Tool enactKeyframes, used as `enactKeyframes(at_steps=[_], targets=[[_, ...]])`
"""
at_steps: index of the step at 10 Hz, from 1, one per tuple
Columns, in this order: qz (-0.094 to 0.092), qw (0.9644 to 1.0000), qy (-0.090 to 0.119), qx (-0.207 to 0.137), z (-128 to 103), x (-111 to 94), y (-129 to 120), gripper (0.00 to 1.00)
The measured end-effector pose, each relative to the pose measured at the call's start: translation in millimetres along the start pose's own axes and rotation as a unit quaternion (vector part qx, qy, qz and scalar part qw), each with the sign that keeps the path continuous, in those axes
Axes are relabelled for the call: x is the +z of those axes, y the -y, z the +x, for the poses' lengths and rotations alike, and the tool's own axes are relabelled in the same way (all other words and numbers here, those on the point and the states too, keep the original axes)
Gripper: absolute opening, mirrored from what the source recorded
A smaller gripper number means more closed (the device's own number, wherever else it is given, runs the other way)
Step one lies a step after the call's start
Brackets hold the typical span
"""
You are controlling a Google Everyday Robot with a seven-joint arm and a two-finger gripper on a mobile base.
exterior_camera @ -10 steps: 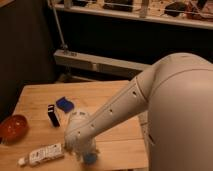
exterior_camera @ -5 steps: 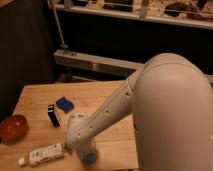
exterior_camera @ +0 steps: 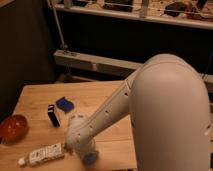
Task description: Place the ceramic cup over the eraser
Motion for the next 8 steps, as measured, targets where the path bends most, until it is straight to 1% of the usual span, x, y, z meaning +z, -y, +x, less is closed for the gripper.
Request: enactKeyframes(at_steps=[1,2,5,6,7,8], targets=[[0.005,0.9999,0.008,0.004,-3.8,-15.5,-1.3,0.03],[0.012,0.9998,0.012,0.007,-6.2,-27.5,-0.2,0.01],[0.033,0.9991,0.024,0.013,-18.6,-74.4,-3.7,0.00],[0.037,0.9988,0.029,0.014,-25.4,-91.5,-6.7,0.00],[0.039,0.9986,0.035,0.013,-31.5,-104.1,-8.6,0.00],[0.042,0.9980,0.046,0.012,-45.6,-129.2,-13.1,0.00]])
